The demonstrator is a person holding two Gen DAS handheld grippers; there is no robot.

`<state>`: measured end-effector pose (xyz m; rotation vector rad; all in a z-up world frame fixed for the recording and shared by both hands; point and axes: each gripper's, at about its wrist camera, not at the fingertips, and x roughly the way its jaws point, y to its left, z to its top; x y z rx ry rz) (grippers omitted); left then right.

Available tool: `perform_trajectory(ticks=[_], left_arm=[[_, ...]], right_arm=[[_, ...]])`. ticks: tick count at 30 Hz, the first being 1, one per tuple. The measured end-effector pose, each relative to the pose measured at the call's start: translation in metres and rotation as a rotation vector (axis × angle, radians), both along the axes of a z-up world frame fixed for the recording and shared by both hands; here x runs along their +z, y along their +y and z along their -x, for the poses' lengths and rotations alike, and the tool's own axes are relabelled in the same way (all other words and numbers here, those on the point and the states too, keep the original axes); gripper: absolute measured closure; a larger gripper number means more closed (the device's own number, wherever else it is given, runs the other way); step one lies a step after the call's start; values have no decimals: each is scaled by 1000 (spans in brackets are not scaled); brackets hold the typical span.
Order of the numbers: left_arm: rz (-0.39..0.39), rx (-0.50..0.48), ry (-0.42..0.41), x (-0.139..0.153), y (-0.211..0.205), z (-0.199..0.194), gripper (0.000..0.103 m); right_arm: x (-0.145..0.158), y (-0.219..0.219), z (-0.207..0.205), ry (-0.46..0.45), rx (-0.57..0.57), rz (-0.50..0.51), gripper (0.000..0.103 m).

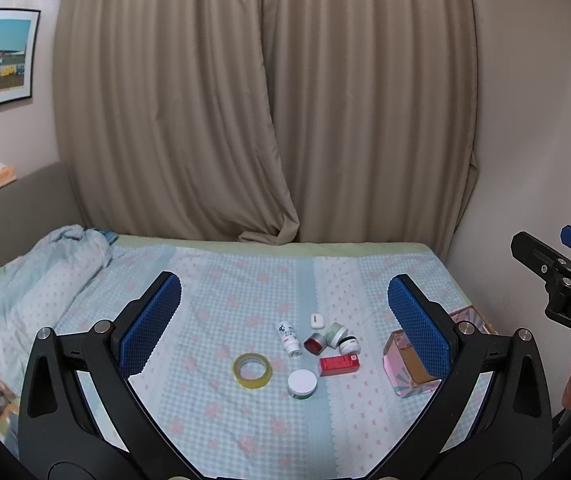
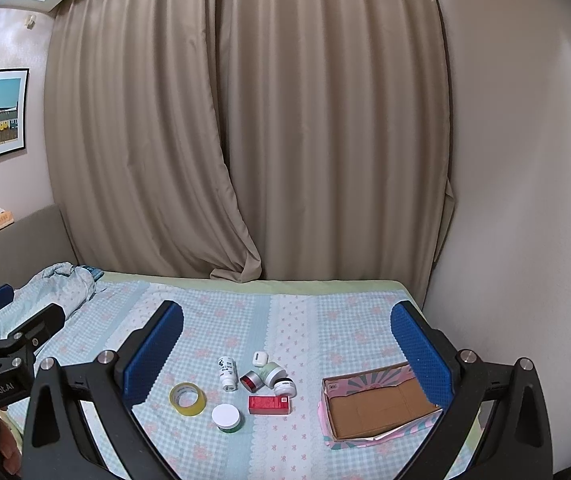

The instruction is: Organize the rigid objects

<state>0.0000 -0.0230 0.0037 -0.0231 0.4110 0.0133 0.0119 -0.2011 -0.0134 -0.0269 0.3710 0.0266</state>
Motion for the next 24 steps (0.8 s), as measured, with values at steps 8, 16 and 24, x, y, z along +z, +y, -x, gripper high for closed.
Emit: perform_trajectory(ticks=[8,16,24], left_arm=[[12,2,4,1,1,1,0],[22,11,14,-3,2,-1,0],[42,44,94,-21,4,-18,0]], right_arm=[[-3,2,1,0,2,2,0],[-5,2,1,2,5,3,0],[-16,0,-5,37,21,2,0]])
